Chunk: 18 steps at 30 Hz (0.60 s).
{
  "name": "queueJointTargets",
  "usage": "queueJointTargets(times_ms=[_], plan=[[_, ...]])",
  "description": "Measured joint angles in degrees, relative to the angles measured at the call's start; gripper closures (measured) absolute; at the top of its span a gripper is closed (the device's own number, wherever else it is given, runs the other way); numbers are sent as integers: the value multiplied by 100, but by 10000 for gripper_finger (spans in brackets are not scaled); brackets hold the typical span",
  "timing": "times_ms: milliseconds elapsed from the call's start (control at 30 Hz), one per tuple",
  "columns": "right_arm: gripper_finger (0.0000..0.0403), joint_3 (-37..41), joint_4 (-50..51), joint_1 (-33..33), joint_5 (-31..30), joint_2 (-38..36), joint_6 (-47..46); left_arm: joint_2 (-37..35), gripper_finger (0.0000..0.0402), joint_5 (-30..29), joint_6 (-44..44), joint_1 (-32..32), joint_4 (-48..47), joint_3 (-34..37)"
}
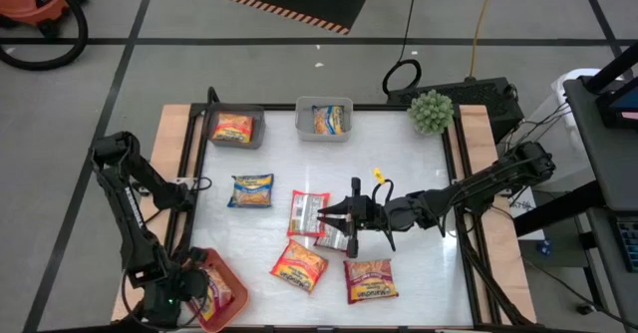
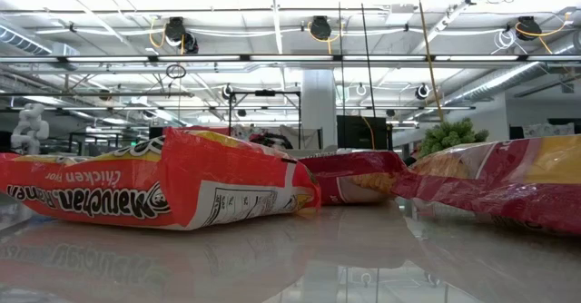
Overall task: Sort Maruchan noodles
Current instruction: Put the top red noodle pack into the orange bin
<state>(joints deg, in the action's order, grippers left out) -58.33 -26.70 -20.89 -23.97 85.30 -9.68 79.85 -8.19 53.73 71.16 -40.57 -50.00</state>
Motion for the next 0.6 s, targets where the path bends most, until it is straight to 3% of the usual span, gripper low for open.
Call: queueJointTargets(times_ms=[233,600], plan=[[340,0,81,-219,2,0,-12,-1,366,79,86,5,914,491],[340,0,81,-417,-9,0,-49,-50,366,177,-127,-165,784,570]])
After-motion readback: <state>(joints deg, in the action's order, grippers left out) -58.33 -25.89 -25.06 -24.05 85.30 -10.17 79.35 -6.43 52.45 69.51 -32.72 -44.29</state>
